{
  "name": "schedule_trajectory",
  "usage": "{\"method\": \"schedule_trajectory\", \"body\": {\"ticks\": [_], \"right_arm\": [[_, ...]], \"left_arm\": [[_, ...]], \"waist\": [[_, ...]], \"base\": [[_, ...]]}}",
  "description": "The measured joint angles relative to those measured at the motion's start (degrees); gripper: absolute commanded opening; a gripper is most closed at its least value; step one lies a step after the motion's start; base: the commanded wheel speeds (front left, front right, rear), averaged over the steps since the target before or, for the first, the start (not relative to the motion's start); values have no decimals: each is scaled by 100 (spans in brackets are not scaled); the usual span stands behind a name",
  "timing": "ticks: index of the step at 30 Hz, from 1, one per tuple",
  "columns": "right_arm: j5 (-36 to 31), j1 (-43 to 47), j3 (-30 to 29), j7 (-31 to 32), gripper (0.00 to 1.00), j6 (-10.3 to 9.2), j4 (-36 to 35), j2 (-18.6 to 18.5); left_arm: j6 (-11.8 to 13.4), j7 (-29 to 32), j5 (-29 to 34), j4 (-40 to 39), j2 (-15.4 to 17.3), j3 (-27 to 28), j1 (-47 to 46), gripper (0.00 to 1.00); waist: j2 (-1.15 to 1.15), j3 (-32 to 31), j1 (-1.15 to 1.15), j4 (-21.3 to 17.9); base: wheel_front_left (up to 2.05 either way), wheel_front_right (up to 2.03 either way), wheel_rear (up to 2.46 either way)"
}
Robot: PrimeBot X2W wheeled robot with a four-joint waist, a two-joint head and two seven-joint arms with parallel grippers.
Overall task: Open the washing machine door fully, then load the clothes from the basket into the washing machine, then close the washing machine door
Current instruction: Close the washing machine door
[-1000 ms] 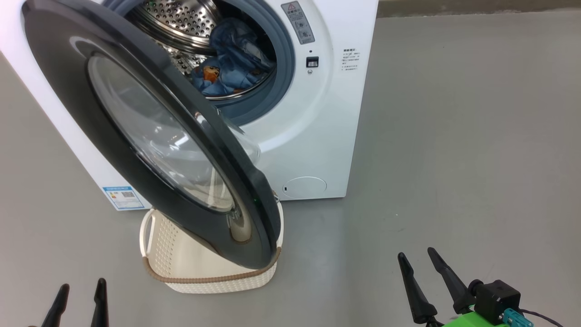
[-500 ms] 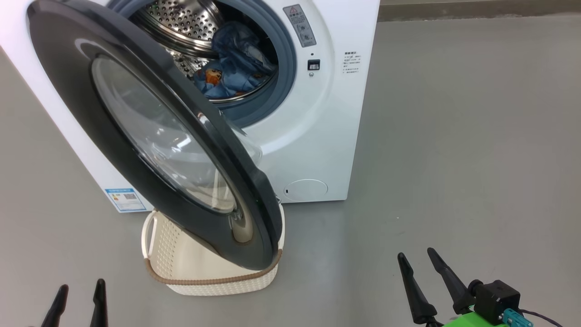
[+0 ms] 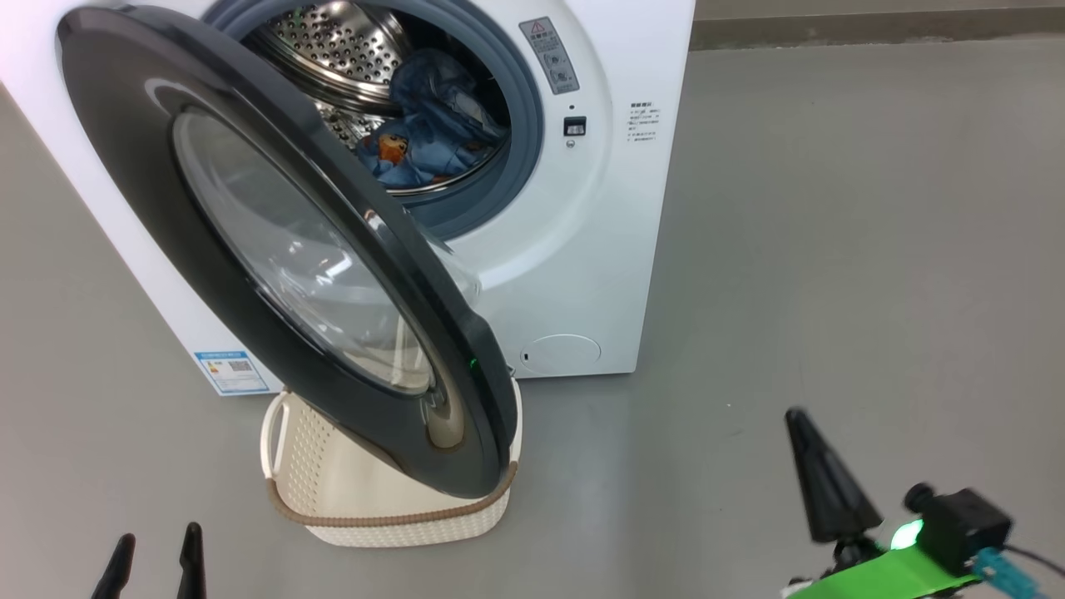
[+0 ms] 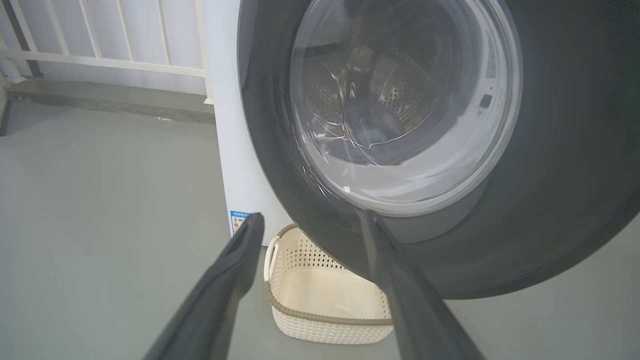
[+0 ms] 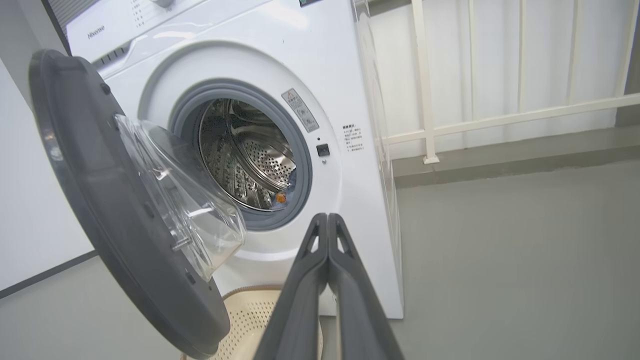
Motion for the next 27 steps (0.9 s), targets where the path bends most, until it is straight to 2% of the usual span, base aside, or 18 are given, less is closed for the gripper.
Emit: {"method": "schedule_trajectory", "body": {"ticks": [8,15,21,27], "right_arm": [[92,-274,54,-1,0,0,-1511,-2],[21,-800,928,-2,0,0,-2403,-21],[-214,-1372,2084,-2,0,0,-2499,-71],[-226,-1741,3005,-2,0,0,-1963,-89]], "left_arm": [[0,1,-4,0,-11,-15,-5,100],[0,1,-58,0,-8,-107,-14,100],[0,1,-91,0,-1,-193,-114,100],[0,1,-132,5,0,-280,-212,100]], "waist": [[0,78,0,10],[0,157,0,86],[0,232,0,264],[0,297,0,451]], "base": [[0,0,0],[0,0,0],[0,0,0],[0,0,0]]}}
